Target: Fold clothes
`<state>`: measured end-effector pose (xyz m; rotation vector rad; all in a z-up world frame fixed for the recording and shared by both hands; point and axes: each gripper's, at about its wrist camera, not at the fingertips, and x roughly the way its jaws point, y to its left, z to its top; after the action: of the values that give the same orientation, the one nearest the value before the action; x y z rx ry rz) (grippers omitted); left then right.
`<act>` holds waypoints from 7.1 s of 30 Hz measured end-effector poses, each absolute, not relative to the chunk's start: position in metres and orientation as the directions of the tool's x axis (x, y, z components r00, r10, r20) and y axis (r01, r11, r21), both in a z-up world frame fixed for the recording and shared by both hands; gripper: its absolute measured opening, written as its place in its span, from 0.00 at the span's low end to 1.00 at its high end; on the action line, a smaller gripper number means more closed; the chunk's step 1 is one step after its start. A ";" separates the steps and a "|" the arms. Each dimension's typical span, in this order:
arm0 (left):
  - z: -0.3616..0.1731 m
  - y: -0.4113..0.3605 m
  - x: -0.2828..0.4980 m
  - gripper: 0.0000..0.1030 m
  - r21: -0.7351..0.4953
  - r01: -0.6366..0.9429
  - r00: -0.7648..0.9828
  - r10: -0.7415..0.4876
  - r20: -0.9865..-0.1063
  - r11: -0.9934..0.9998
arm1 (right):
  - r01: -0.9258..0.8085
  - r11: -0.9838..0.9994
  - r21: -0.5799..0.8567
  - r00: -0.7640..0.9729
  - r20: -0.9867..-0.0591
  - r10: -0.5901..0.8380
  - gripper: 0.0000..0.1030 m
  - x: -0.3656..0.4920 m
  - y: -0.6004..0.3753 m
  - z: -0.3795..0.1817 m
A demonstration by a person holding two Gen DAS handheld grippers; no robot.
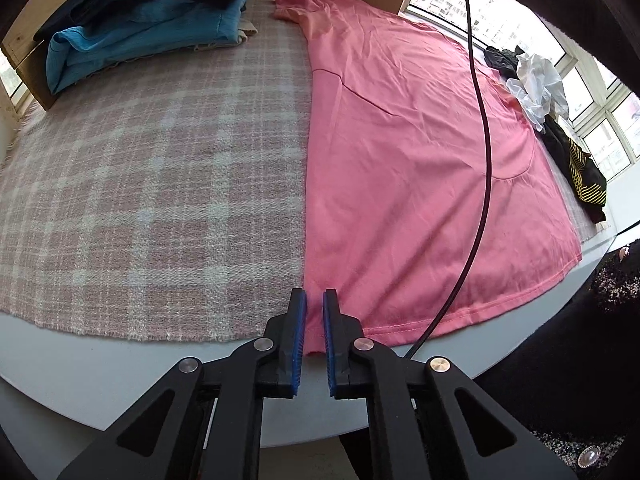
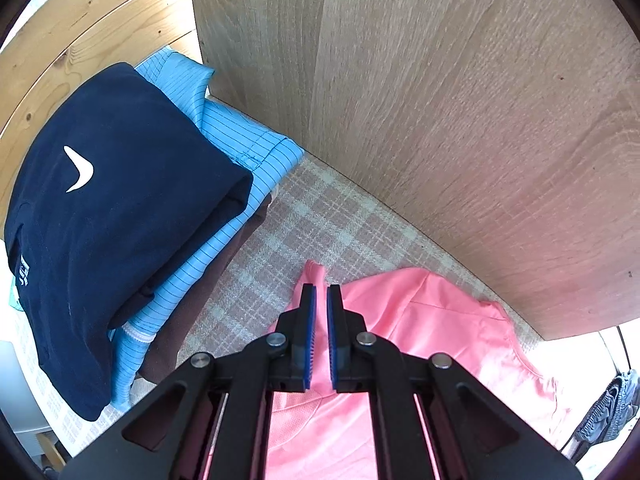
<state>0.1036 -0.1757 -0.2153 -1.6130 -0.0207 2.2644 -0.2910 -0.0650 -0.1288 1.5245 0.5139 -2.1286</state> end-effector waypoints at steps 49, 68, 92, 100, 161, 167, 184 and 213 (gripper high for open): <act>-0.161 -0.135 0.133 0.02 -0.295 -0.280 -0.368 0.386 -0.846 -0.913 | 0.583 -0.813 0.020 -0.280 -0.933 -0.225 0.04 -0.289 -0.015 -0.111; -0.198 0.031 0.151 0.02 -0.310 -0.474 -0.234 0.457 -0.858 -0.824 | 0.511 -0.848 -0.137 -0.364 -0.929 -0.069 0.04 -0.290 0.136 -0.105; -0.173 -0.035 0.162 0.28 -0.306 -0.331 -0.278 0.402 -0.872 -0.893 | 0.572 -0.819 0.034 -0.246 -0.946 -0.211 0.16 -0.272 0.124 -0.153; -0.182 -0.046 0.150 0.28 -0.259 -0.305 -0.288 0.348 -0.892 -0.916 | 0.484 -0.870 -0.098 -0.174 -0.985 0.014 0.16 -0.252 0.162 -0.186; -0.173 -0.067 0.152 0.01 -0.228 -0.571 -0.244 0.428 -0.870 -0.789 | 0.431 -0.878 0.208 -0.060 -0.964 -0.258 0.40 -0.243 0.107 -0.204; -0.175 -0.067 0.152 0.01 -0.246 -0.551 -0.246 0.437 -0.865 -0.798 | 0.447 -0.875 0.187 -0.029 -0.974 -0.223 0.40 -0.238 0.101 -0.227; -0.181 -0.076 0.156 0.01 -0.349 -0.471 -0.221 0.491 -0.842 -0.810 | 0.546 -0.832 0.100 -0.061 -0.985 -0.159 0.40 -0.204 0.079 -0.225; -0.184 -0.009 0.171 0.11 0.105 -0.870 -0.243 0.232 -0.942 -0.482 | 0.562 -0.809 0.173 0.014 -0.980 -0.200 0.40 -0.114 0.083 -0.221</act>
<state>0.1706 -0.0091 -0.1839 -1.2222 0.8463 1.8208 -0.1142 0.0832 -0.2211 1.7619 0.3704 -1.8491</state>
